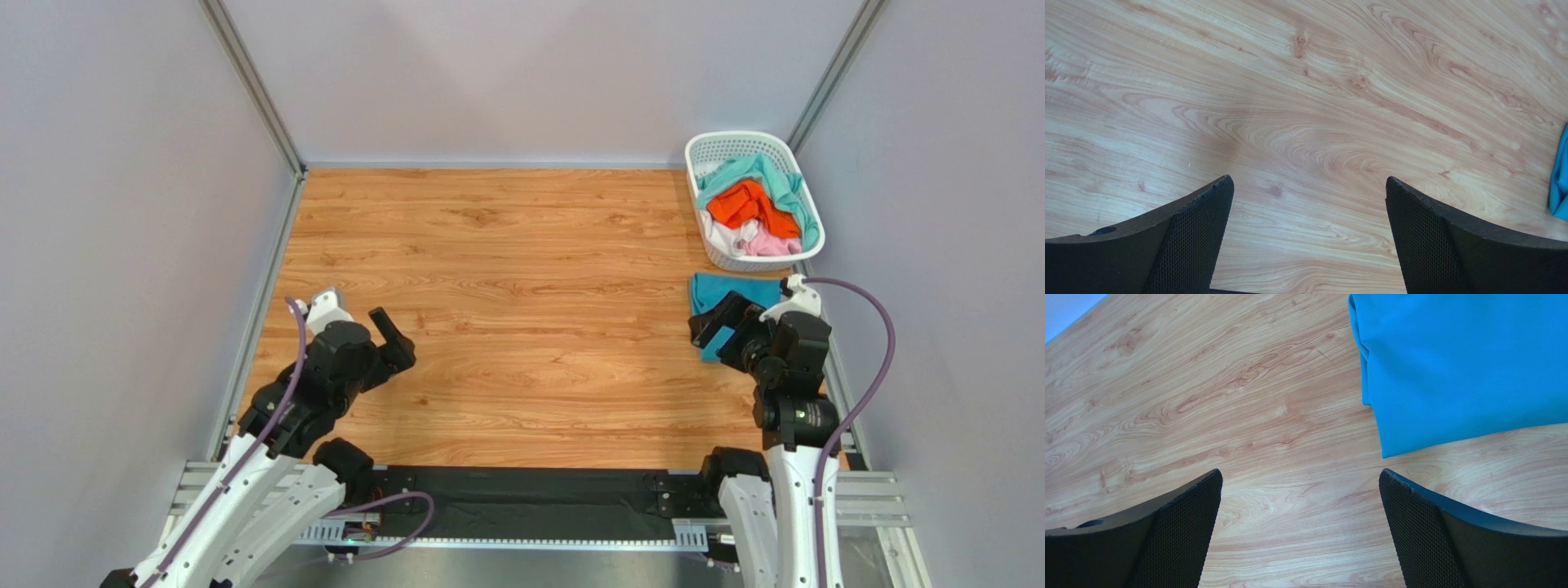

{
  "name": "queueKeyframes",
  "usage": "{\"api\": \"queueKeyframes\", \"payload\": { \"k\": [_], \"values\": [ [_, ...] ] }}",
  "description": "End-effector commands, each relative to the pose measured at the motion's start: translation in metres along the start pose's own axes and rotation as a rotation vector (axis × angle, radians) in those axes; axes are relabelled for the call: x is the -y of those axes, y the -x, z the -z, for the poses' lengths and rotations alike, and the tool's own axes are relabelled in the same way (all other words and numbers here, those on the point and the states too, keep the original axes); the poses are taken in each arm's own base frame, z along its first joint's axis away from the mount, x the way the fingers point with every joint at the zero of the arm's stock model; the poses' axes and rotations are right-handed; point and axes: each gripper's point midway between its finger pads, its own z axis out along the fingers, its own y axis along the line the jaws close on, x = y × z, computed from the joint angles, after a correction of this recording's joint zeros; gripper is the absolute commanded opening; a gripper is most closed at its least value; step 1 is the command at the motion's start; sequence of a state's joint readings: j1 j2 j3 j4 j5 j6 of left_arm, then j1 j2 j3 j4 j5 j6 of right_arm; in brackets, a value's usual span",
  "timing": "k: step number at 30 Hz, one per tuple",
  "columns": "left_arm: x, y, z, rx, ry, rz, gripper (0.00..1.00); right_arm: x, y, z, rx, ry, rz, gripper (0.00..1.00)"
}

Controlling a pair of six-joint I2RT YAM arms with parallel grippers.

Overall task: Fold and stack the t-shirts
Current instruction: Grab the tshirt from the pile

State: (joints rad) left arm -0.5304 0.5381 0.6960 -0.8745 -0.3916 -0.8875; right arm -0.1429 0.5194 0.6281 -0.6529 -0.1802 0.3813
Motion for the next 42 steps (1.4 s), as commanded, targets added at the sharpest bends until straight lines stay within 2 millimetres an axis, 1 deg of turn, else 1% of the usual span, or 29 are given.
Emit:
{"api": "queueKeyframes", "payload": {
  "k": [1,6,10,12,13,15,16,17,18,19,20,21,23,24,25,26,27,28,29,30,31,32,33,34,35,36,37,38,42],
  "values": [
    [0.01,0.014,0.004,0.056,-0.048,0.016,1.0,-0.011,0.018,0.007,0.051,0.029,0.003,1.0],
    [0.029,0.019,0.002,0.078,-0.136,-0.005,1.0,-0.023,0.032,0.009,0.069,0.072,0.013,1.0],
    [0.04,0.023,-0.005,0.098,-0.177,-0.041,1.0,-0.034,0.06,0.01,0.112,0.073,-0.004,1.0],
    [0.046,0.028,-0.009,0.112,-0.189,-0.071,1.0,-0.041,0.081,0.012,0.146,0.071,-0.018,1.0],
    [0.048,0.03,-0.009,0.118,-0.189,-0.078,1.0,-0.041,0.085,0.005,0.132,0.065,-0.024,1.0],
    [0.051,0.034,-0.011,0.129,-0.185,-0.089,1.0,-0.051,0.109,0.003,0.17,0.077,-0.023,1.0],
    [0.05,0.036,-0.013,0.137,-0.177,-0.1,1.0,-0.052,0.116,0.0,0.177,0.074,-0.024,1.0],
    [0.051,0.038,-0.014,0.149,-0.178,-0.099,1.0,-0.05,0.122,-0.014,0.157,0.051,-0.033,1.0],
    [0.051,0.038,-0.016,0.148,-0.173,-0.102,1.0,-0.053,0.142,-0.013,0.193,0.034,-0.03,1.0],
    [0.051,0.038,-0.018,0.151,-0.172,-0.108,1.0,-0.052,0.152,-0.02,0.196,0.017,-0.017,1.0],
    [0.052,0.037,-0.02,0.148,-0.171,-0.111,1.0,-0.045,0.153,-0.039,0.16,-0.022,-0.023,1.0],
    [0.051,0.035,-0.021,0.142,-0.168,-0.114,1.0,-0.046,0.176,-0.043,0.198,-0.052,-0.019,1.0],
    [0.05,0.03,-0.023,0.127,-0.168,-0.128,1.0,-0.04,0.188,-0.06,0.186,-0.099,0.012,1.0],
    [0.049,0.03,-0.024,0.127,-0.167,-0.127,1.0,-0.026,0.19,-0.085,0.149,-0.168,0.014,1.0],
    [0.047,0.029,-0.024,0.126,-0.159,-0.129,1.0,-0.031,0.211,-0.088,0.176,-0.168,0.023,1.0],
    [0.046,0.027,-0.025,0.124,-0.155,-0.131,1.0,-0.028,0.215,-0.098,0.15,-0.185,0.047,1.0],
    [0.045,0.028,-0.025,0.131,-0.153,-0.13,1.0,-0.018,0.211,-0.122,0.101,-0.218,0.054,1.0],
    [0.043,0.028,-0.026,0.133,-0.147,-0.13,1.0,-0.024,0.234,-0.126,0.133,-0.217,0.065,1.0],
    [0.043,0.028,-0.026,0.136,-0.147,-0.129,1.0,-0.02,0.234,-0.135,0.105,-0.235,0.087,1.0],
    [0.042,0.028,-0.026,0.135,-0.142,-0.13,1.0,-0.007,0.226,-0.161,0.051,-0.272,0.088,1.0],
    [0.041,0.027,-0.027,0.136,-0.139,-0.129,1.0,-0.011,0.247,-0.163,0.082,-0.269,0.089,1.0],
    [0.041,0.027,-0.028,0.134,-0.138,-0.13,1.0,-0.008,0.246,-0.171,0.062,-0.276,0.085,1.0],
    [0.041,0.026,-0.029,0.131,-0.135,-0.131,1.0,0.003,0.237,-0.196,0.018,-0.289,0.078,1.0],
    [0.04,0.026,-0.029,0.132,-0.13,-0.134,1.0,0.009,0.24,-0.205,0.015,-0.298,0.069,1.0],
    [0.039,0.026,-0.03,0.131,-0.127,-0.135,1.0,0.006,0.254,-0.211,0.04,-0.286,0.069,1.0],
    [0.039,0.026,-0.03,0.131,-0.125,-0.135,1.0,0.011,0.257,-0.219,0.042,-0.294,0.066,1.0],
    [0.039,0.026,-0.03,0.133,-0.12,-0.135,1.0,0.026,0.248,-0.239,0.011,-0.318,0.057,1.0],
    [0.038,0.026,-0.031,0.13,-0.117,-0.137,1.0,0.024,0.262,-0.242,0.04,-0.315,0.051,1.0],
    [0.037,0.025,-0.032,0.127,-0.107,-0.139,1.0,0.042,0.263,-0.276,0.034,-0.338,0.036,1.0]
  ]
}}
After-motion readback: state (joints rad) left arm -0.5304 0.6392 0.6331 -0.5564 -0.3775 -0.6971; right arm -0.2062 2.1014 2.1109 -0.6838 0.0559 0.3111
